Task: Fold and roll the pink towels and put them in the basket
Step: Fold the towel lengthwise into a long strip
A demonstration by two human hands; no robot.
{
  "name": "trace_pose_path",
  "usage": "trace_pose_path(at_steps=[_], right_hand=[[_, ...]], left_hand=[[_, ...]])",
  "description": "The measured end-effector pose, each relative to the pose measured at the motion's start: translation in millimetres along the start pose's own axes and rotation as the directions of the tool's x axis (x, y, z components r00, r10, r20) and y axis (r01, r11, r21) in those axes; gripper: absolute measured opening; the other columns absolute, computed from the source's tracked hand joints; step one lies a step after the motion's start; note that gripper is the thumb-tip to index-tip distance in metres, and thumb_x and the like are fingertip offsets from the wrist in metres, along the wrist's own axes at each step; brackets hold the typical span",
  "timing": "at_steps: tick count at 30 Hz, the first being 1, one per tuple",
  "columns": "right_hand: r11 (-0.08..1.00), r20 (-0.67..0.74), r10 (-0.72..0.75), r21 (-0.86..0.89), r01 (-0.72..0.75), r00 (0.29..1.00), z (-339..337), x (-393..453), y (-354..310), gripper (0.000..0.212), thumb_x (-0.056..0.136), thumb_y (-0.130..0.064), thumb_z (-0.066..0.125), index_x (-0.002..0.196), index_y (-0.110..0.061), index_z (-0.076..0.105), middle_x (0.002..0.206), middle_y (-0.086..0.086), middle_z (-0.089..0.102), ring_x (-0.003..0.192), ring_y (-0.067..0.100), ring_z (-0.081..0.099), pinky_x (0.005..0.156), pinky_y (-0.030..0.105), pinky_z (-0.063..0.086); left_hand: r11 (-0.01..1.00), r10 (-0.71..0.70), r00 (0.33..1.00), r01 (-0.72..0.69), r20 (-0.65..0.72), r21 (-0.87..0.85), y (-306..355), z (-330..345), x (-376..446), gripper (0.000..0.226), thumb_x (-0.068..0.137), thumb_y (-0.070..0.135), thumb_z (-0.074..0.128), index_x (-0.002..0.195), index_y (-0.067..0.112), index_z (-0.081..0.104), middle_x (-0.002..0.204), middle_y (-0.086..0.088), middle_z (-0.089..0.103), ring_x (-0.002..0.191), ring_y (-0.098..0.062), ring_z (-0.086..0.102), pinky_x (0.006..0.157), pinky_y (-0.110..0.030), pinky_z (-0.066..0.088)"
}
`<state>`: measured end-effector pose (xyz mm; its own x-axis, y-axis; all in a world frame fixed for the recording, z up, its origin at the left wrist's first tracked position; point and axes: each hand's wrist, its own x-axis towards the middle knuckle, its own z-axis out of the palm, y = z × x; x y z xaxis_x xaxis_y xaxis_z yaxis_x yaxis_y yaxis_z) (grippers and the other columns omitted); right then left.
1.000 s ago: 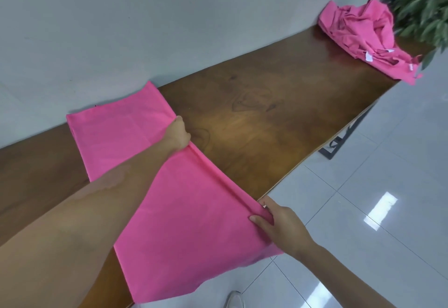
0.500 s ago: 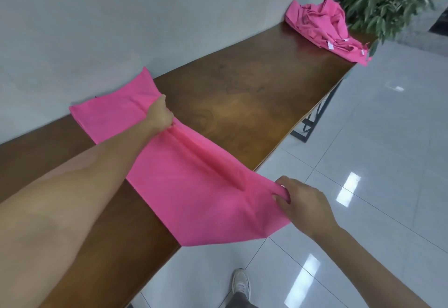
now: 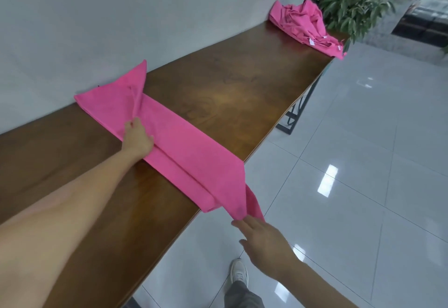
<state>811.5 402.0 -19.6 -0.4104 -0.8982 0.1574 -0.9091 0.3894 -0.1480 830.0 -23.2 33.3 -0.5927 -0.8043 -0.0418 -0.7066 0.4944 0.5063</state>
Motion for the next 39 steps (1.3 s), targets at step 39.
trace_pose_path(at_steps=[39], right_hand=[[-0.048,0.755,0.452,0.553,-0.832,0.476,84,121,139,0.024,0.097,-0.012,0.05,0.074,-0.008,0.055,0.075,0.009,0.056,0.062,0.021,0.047,0.06,0.031,0.038]], left_hand=[[0.933,0.272,0.962,-0.266,0.011,0.242,86,105,-103,0.07,0.095,0.065,0.029,0.157,0.034,0.025,0.165,0.01,0.019,0.153,-0.015,0.01,0.125,-0.042,0.01]])
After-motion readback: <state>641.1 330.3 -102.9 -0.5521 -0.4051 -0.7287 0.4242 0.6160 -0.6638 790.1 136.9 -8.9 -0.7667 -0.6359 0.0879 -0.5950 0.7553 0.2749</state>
